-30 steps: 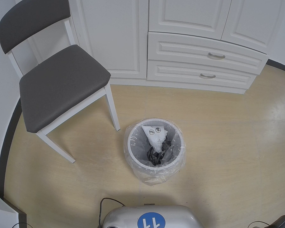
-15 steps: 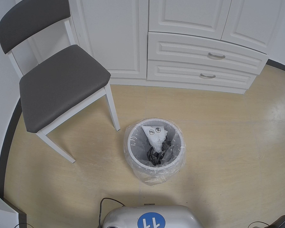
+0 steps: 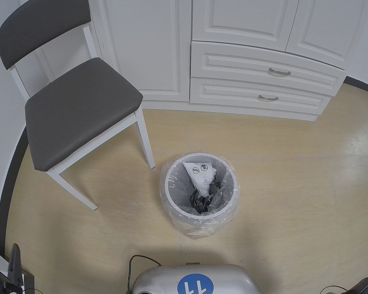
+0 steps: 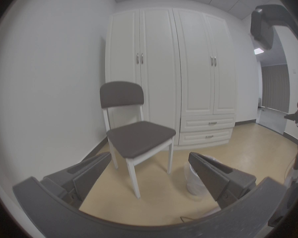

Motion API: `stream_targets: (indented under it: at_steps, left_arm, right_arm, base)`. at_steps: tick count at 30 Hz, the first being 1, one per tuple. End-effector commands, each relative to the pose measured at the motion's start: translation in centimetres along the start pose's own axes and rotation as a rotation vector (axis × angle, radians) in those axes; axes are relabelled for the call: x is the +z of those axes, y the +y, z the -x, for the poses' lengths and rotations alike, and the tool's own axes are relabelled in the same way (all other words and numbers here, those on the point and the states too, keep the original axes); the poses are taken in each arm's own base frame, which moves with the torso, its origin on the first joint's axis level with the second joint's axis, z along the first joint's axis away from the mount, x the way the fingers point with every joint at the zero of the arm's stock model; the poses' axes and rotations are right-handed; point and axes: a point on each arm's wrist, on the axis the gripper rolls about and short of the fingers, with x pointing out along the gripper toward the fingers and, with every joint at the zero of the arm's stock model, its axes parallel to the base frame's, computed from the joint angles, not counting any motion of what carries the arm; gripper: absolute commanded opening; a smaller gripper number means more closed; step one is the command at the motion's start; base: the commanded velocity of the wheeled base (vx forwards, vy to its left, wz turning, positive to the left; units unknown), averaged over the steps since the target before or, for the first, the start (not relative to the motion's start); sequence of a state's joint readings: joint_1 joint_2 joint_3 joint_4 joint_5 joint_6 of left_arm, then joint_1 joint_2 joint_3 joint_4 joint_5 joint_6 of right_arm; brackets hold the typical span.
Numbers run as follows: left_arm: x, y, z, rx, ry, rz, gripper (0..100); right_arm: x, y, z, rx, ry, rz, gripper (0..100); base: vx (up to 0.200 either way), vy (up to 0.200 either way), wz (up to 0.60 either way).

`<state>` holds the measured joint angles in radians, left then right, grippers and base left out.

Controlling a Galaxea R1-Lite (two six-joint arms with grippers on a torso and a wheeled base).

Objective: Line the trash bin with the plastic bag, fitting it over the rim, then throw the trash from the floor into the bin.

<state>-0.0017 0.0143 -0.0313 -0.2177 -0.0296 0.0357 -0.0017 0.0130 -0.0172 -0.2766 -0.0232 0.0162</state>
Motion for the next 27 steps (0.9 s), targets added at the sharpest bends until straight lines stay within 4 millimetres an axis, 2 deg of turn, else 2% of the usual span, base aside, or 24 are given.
stream_targets:
  at_steps: [1,7,15,25,27]
  left_arm:
    - [-1.4,0.0,0.1,0.009,0.069,-0.001,100]
    - [-2.7,0.0,0.2,0.03,0.198,0.003,100]
    - [-3.2,-0.1,0.4,0.02,0.245,0.018,100]
    - [-3.2,-0.1,0.4,0.016,0.247,0.019,100]
    - [-3.2,-0.1,0.4,0.015,0.249,0.017,100]
  right_arm:
    - [-0.8,0.0,0.1,0.0,0.038,0.0,100]
    - [-1.2,0.0,0.1,-0.001,0.074,0.002,100]
    - [-2.4,-0.1,0.3,-0.005,0.199,0.013,100]
    - [-2.6,0.0,0.3,0.006,0.213,0.022,100]
    - [-2.6,0.2,0.4,0.108,0.211,0.062,100]
  base:
    - [0.0,0.0,0.0]
    - [0.0,0.0,0.0]
    - [0.0,0.0,0.0]
    - [0.0,0.0,0.0]
    - [0.0,0.0,0.0]
